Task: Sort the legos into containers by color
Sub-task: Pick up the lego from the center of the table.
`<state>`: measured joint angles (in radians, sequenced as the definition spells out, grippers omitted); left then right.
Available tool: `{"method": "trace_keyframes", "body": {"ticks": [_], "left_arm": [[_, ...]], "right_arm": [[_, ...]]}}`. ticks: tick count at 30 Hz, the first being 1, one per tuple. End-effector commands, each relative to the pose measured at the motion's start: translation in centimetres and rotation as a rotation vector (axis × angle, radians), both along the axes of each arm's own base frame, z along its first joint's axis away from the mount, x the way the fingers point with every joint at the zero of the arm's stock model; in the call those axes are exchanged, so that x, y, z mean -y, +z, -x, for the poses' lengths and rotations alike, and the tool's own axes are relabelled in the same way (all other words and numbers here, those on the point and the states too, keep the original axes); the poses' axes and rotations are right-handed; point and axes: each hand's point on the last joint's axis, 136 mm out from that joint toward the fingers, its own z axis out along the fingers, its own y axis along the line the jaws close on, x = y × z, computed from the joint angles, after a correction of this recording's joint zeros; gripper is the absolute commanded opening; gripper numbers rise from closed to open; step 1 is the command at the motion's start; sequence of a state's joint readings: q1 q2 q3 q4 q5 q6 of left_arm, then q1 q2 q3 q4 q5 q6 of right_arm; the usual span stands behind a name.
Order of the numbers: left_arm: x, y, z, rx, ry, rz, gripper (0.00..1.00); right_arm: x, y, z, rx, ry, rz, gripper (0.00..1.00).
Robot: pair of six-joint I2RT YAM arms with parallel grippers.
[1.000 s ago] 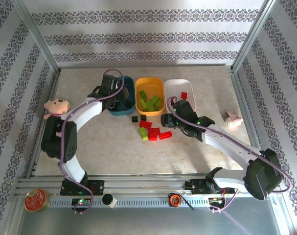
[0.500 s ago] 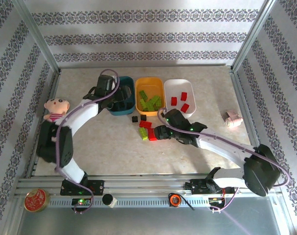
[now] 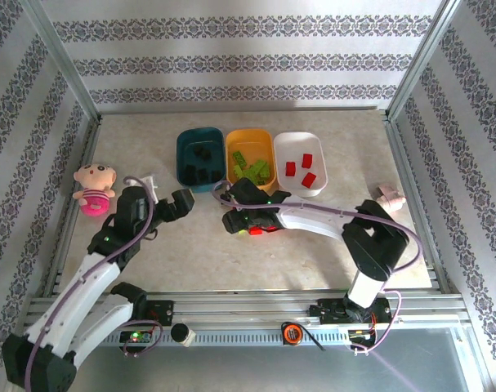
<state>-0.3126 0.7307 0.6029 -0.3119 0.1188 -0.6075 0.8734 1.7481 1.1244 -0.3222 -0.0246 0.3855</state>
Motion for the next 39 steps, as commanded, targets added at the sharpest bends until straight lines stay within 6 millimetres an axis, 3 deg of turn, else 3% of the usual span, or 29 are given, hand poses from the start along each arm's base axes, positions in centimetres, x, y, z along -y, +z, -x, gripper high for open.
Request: {"method": "trace_keyframes", "body": {"ticks": [1,6,15,20,24,28,32,34,36,39], "left_arm": [[-1.2,-2.1,2.0,-0.072,0.034,-0.03,1.0],[-1.3,-2.5,2.5,-0.066,0.036,-0.014,1.0],[-0.9,-2.7,2.1,-0.071,0.026,0.001,1.0],[-0.8,-2.8,2.1,-0.071,0.025,0.011,1.0],[-0.7,-2.9,2.1,-0.076,0.025,0.013,1.0],[-0.8,-3.1,2.1,-0.079,0.029,0.013,1.0],[-0.8,-3.3,2.1,-0.085,0.033,0.013,1.0],[-0.7,-3.3,2.1,-0.086,0.03,0.017,1.0],[-0.7,-3.3,2.1,-0.087,0.03,0.016,1.0],[-0.7,-3.4,2.2,-0.087,0.03,0.016,1.0]], "right_arm": [[0.5,-1.2,-0.2,-0.009,-0.007,0.095,0.57],[1.0,-2.4,-0.5,0.011,-0.022,0.183,0.53],[-0.2,-4.5,0.3,-0.012,0.032,0.278,0.44],[-1.6,-4.8,1.4,-0.011,0.078,0.272,0.46],[-0.9,-5.7,0.9,-0.009,0.062,0.347,0.55],[-0.6,-6.4,0.9,-0.023,0.064,0.375,0.45],[-1.8,-5.7,1.4,-0.029,0.089,0.29,0.34],[-2.5,-4.5,1.6,-0.015,0.097,0.226,0.32],[-2.7,-3.2,1.7,0.002,0.1,0.189,0.35],[-2.7,-1.0,1.6,0.046,0.103,0.167,0.49]]}}
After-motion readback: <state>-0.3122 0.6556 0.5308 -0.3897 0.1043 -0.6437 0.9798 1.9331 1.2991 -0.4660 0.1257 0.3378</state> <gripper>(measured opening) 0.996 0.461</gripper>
